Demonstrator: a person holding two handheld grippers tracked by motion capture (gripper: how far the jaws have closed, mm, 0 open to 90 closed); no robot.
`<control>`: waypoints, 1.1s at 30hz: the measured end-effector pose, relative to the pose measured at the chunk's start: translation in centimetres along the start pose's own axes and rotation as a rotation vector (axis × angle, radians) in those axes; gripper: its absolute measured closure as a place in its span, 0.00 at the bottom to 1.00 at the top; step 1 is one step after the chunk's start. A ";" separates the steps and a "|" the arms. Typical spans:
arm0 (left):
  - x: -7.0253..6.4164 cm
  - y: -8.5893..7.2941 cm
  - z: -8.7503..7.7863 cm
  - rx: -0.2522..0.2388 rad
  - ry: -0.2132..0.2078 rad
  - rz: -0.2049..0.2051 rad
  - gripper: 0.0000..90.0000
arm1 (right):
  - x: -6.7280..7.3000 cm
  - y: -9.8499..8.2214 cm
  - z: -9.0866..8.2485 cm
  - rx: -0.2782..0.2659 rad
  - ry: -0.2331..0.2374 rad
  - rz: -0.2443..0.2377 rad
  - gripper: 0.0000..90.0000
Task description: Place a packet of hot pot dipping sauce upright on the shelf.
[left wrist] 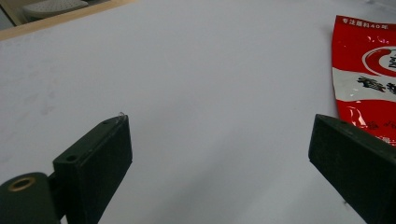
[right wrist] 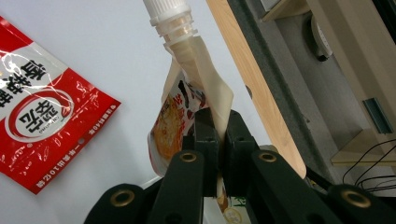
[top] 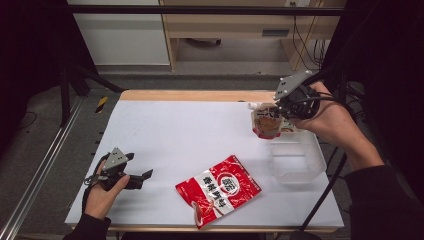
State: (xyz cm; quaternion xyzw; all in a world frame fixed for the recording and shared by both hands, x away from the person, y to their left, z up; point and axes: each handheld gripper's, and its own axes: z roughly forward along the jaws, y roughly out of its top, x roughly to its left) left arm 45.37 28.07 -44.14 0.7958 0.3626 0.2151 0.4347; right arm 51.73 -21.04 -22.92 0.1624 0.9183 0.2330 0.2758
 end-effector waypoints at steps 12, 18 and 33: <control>-0.1 0.0 0.0 0.004 -0.001 0.004 0.07 | -0.8 -2.0 0.2 0.006 -0.019 0.034 0.96; -0.4 0.1 0.3 0.019 -0.006 0.028 0.07 | -1.2 -3.5 0.5 0.011 -0.033 0.051 0.96; -0.7 0.0 0.5 0.038 -0.001 0.050 0.07 | -3.0 -7.7 3.1 0.030 -0.015 0.112 0.96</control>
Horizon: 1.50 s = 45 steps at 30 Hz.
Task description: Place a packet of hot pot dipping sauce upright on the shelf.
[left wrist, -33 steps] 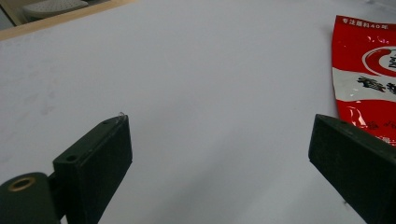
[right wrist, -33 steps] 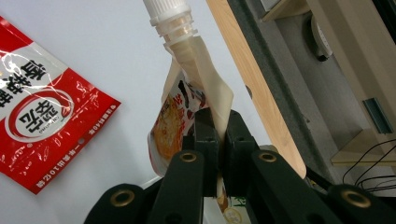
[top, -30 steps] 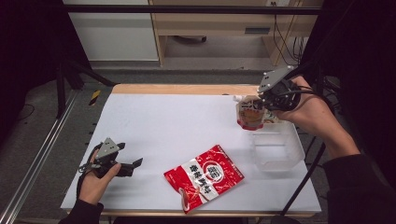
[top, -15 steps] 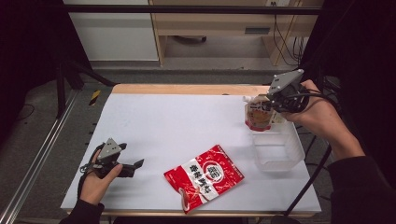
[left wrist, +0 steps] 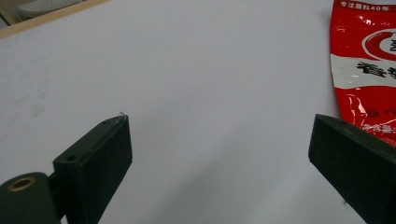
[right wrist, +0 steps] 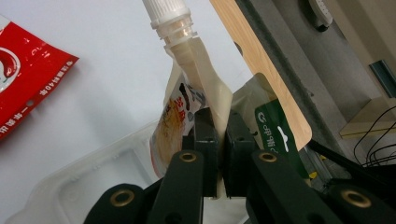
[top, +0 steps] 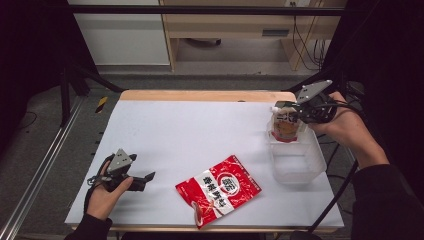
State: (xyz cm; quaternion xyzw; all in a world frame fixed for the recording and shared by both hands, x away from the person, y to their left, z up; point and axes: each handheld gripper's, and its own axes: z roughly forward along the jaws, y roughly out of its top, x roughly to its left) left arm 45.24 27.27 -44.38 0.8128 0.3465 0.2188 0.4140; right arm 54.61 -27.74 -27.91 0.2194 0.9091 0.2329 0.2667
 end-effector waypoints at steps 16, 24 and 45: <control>0.0 0.0 0.1 0.002 -0.004 0.002 0.07 | -1.1 -1.2 2.6 0.021 0.028 0.031 0.96; -0.1 0.0 0.1 0.004 -0.008 0.007 0.07 | -0.7 -2.2 4.2 0.027 0.059 0.066 0.96; -0.1 0.0 0.1 0.009 -0.016 0.011 0.07 | 0.4 -3.2 5.6 0.044 0.090 0.099 0.94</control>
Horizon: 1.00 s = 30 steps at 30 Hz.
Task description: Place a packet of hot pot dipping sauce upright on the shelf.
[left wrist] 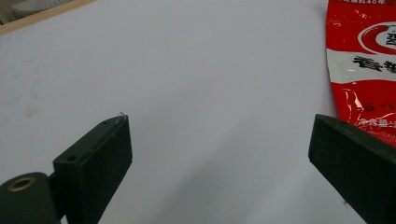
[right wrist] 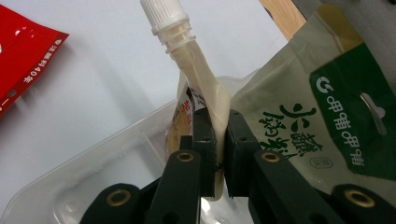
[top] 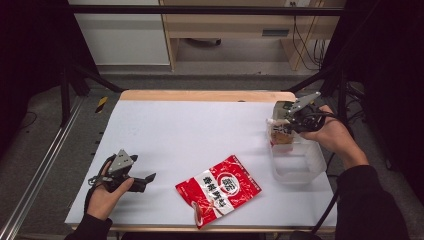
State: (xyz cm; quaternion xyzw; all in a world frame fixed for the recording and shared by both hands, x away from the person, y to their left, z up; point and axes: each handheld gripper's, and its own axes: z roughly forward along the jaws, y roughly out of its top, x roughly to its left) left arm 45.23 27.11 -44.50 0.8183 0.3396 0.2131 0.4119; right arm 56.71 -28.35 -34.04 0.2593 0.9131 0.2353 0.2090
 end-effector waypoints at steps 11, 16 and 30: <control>-0.1 0.0 0.1 0.002 -0.006 0.000 0.07 | 0.5 -1.0 -0.3 -0.007 -0.006 0.035 0.91; -0.1 0.0 0.1 0.005 -0.010 0.003 0.07 | 0.7 -1.1 -0.4 -0.004 0.002 0.045 0.84; -0.1 0.0 0.1 0.006 -0.010 0.005 0.07 | 1.9 0.2 -1.7 -0.065 -0.095 0.099 0.45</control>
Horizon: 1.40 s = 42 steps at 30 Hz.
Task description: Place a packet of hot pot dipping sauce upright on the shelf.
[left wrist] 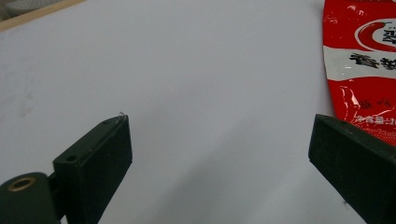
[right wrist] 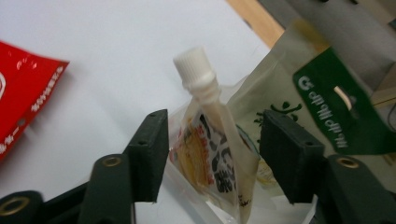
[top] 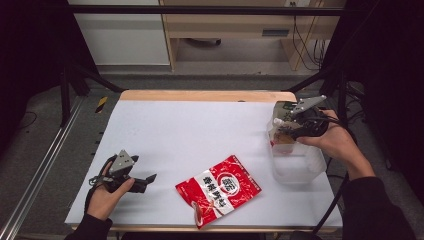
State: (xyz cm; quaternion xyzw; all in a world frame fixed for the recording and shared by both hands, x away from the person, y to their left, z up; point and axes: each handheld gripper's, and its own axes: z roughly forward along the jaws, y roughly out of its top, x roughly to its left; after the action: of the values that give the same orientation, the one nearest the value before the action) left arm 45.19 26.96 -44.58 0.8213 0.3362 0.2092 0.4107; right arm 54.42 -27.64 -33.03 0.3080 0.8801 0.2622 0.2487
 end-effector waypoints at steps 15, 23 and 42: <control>-0.3 0.1 0.2 0.010 -0.010 0.014 0.07 | 5.0 3.4 -3.2 -0.115 -0.097 0.026 0.22; -0.5 0.1 0.3 0.011 -0.013 0.022 0.07 | 8.4 4.8 -3.3 -0.153 -0.066 0.032 0.21; -0.9 0.3 0.5 0.019 -0.025 0.028 0.07 | 14.3 4.3 -1.3 -0.198 -0.018 0.075 0.17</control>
State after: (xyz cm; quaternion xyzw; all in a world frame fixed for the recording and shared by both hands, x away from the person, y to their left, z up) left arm 44.96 25.87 -44.66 0.8323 0.3213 0.2018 0.4042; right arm 45.63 -15.56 -33.40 0.3171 0.8355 0.3542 0.2756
